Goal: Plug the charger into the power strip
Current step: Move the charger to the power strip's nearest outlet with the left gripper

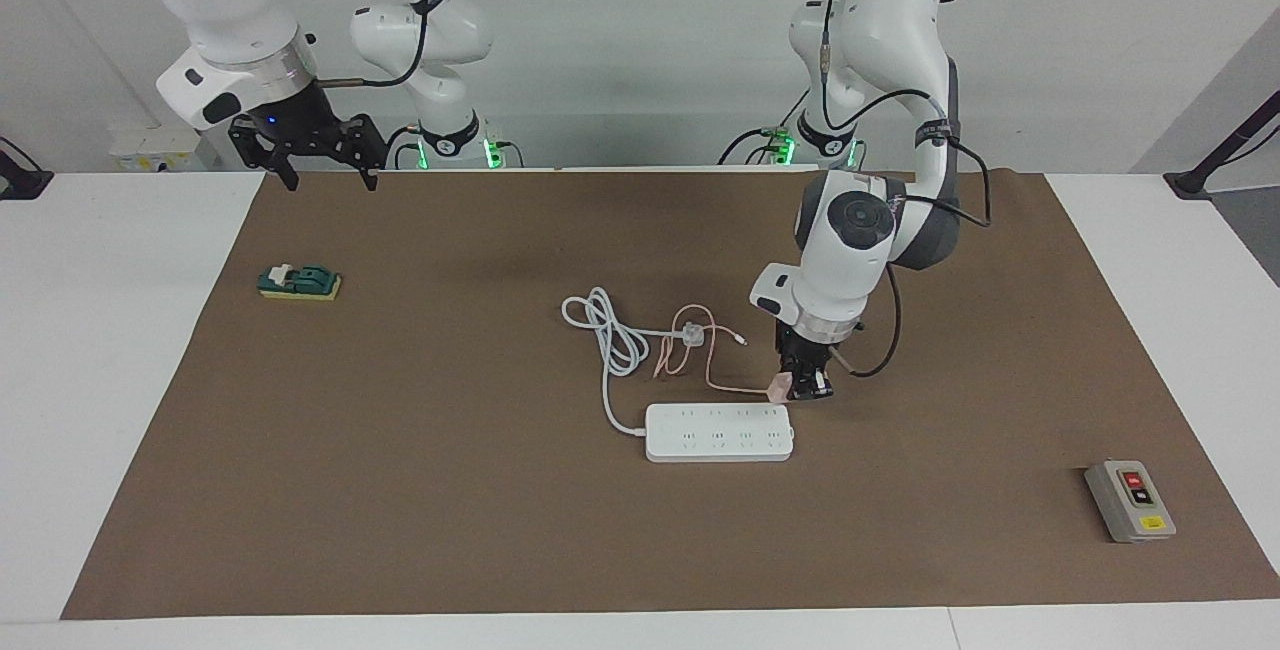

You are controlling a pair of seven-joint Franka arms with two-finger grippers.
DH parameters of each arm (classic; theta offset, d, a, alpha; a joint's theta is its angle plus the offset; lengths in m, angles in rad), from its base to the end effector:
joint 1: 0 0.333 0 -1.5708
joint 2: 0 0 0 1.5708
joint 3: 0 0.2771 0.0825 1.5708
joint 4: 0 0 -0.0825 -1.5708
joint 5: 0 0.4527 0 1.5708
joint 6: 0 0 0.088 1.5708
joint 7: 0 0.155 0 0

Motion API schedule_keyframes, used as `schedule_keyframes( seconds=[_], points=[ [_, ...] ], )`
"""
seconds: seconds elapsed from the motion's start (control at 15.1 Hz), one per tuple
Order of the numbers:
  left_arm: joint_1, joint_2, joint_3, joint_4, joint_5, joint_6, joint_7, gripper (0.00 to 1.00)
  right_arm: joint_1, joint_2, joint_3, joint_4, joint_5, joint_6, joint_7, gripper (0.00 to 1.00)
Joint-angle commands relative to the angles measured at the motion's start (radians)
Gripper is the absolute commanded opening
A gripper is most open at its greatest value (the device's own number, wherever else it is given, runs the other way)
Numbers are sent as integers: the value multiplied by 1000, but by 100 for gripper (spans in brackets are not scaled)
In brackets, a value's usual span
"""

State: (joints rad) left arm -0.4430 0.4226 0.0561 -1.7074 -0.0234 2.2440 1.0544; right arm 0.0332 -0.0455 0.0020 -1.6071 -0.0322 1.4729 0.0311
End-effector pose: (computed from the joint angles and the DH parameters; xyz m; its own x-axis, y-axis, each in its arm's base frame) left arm 0.6671 -0.2750 0.2381 0.1335 -0.9896 0.0538 -0.9852 -0.1384 -0.1011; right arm 0.5955 0.0157 0.5381 0.9962 0.0008 -0.0875 0.0039 -0.9994 0.0350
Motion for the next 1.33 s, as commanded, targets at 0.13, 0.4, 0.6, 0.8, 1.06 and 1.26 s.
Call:
schedule_keyframes(
  seconds=[0.13, 0.4, 0.6, 0.8, 1.06, 1.26],
  points=[
    [-5, -13, 7, -18, 22, 71, -96, 0, -21, -17, 6, -19, 3, 15, -28, 100],
    [-5, -15, 7, -24, 80, 69, -96, 0, -22, -17, 0, -19, 14, 20, -20, 100],
    [-5, -11, 7, -34, 80, 91, -106, 0, -21, -17, 0, -19, 14, 21, -20, 100],
    [-8, -11, 7, -54, 80, 123, -134, 0, -21, -17, 0, -19, 14, 17, -20, 100],
    [-16, -15, 7, -75, 82, 129, -172, 0, -27, -19, -3, -19, 12, 13, -23, 100],
    [-19, -15, 5, -80, 82, 138, -179, 0, -29, -19, -5, -19, 14, 9, -25, 100]
  ],
)
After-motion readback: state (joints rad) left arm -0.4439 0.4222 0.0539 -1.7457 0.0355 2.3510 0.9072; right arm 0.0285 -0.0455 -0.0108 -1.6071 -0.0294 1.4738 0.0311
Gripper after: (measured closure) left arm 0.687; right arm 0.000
